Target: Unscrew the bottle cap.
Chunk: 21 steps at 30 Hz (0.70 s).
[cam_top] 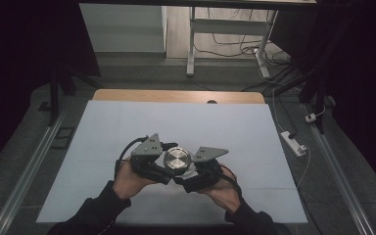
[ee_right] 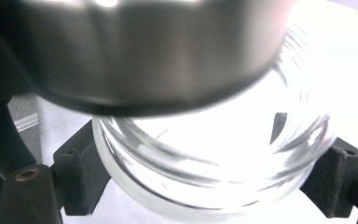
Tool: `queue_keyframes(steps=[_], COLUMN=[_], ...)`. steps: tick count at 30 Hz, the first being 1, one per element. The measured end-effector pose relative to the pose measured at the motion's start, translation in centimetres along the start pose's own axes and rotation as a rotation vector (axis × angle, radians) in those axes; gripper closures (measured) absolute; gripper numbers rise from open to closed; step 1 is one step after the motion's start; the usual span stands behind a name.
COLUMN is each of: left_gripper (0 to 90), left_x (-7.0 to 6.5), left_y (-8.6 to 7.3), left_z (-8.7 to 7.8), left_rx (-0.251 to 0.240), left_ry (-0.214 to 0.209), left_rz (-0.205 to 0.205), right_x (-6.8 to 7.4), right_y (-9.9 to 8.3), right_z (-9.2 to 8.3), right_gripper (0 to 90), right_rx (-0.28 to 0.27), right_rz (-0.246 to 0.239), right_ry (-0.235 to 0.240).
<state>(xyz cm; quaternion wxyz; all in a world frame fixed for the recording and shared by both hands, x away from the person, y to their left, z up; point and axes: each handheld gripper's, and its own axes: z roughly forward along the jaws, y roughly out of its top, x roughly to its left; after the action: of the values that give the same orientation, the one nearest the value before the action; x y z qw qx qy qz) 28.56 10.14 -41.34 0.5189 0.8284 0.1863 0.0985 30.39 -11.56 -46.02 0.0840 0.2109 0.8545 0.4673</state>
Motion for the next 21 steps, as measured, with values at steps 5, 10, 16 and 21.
queue_keyframes(steps=[5, 10, 16, 21], left_gripper=[20.7, 20.8, 20.8, 20.8], left_x=[-0.1, -0.2, -0.2, -0.3], left_y=[-0.2, -0.4, -0.7, -1.0], left_z=[-0.4, -0.6, -0.7, -0.8], left_rx=[-0.009, -0.006, -0.013, -0.013], left_ry=[-0.003, -0.009, -0.019, -0.023], left_rz=[0.002, 0.014, 0.018, 0.019], right_x=[-0.7, -1.3, -2.0, -2.6], right_y=[-0.1, -0.1, -0.2, -0.1], right_z=[-0.3, -0.2, -0.2, -0.1], right_gripper=[15.0, 15.0, 15.0, 15.0], right_rx=[0.0, 0.009, 0.013, 0.01], right_rz=[0.01, 0.018, 0.024, 0.03], right_ry=[-0.018, -0.033, -0.049, -0.059])
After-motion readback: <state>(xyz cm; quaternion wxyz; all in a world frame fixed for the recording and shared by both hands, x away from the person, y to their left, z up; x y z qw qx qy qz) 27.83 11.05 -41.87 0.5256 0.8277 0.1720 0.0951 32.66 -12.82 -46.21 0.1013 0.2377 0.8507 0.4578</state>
